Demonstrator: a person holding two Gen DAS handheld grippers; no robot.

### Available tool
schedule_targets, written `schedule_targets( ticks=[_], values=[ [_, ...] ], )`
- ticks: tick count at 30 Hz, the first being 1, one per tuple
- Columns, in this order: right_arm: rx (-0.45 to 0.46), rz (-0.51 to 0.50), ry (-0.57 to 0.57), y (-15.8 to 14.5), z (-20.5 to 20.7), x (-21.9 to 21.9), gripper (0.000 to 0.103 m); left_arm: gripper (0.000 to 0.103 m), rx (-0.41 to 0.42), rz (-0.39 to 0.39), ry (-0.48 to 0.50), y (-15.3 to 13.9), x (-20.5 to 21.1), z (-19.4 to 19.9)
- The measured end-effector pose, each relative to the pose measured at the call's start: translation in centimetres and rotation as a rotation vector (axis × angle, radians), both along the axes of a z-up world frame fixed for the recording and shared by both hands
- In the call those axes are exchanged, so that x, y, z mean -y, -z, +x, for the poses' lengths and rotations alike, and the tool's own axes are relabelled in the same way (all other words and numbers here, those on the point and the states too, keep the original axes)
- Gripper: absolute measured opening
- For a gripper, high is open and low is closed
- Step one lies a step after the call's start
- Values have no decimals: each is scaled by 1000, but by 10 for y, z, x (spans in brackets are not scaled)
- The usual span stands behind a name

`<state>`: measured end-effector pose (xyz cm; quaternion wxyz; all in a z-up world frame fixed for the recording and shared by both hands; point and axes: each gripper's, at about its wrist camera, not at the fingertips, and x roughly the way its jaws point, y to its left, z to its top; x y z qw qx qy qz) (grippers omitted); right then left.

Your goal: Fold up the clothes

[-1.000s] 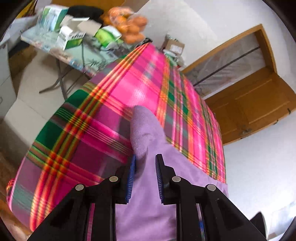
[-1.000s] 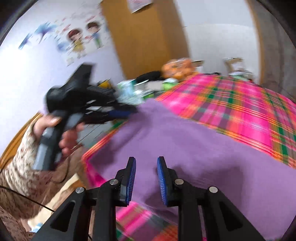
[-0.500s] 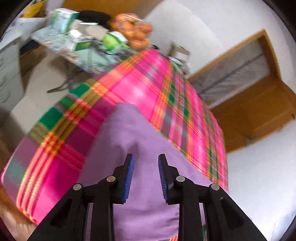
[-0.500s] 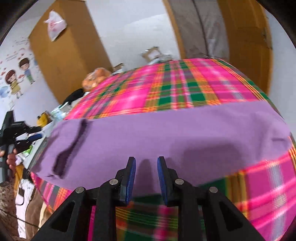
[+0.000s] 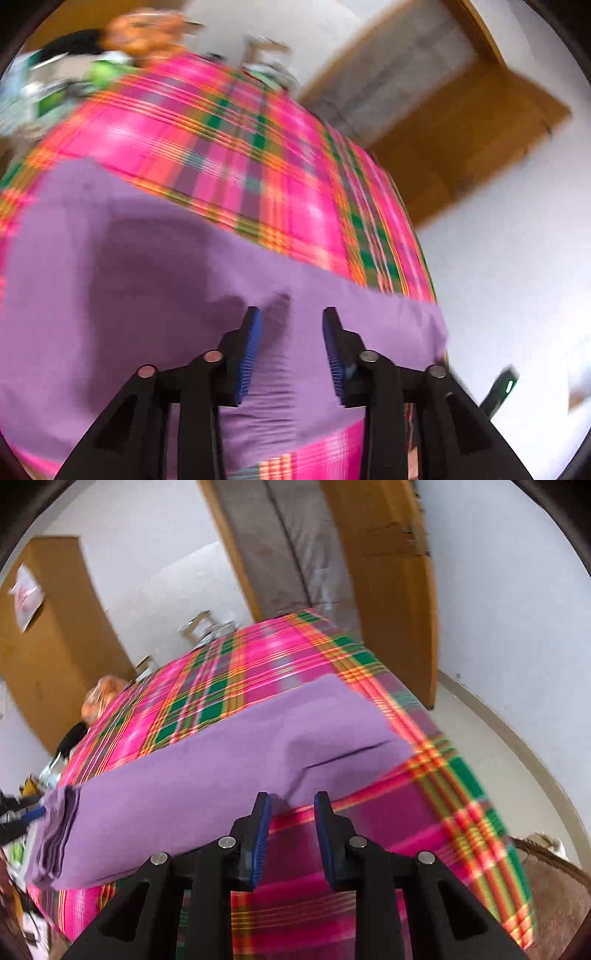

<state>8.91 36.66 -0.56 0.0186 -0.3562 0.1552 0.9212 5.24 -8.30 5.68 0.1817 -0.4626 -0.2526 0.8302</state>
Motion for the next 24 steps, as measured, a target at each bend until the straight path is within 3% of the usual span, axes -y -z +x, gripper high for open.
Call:
schedule_targets(
  ticks=[2,6,12,21,22,24],
  values=[
    [-2,0,24,0,0,-12,25,36,32,18,83,10,-28,-4],
    [-1,24,60,0,-6,-26,31,36,64,13,152,25,-62,-10],
    [5,37,66,0,-22,-41,32,36,97,22,186,38,-85,-16],
    [-3,5,3,1,-41,-47,35,37,91,48,176,43,-86,-16],
    [-3,3,-6,2,-42,-46,34,37,91,58,172,44,-85,-16],
    [4,2,-16,3,-44,-45,22,37,88,69,169,45,-84,-16]
  ],
)
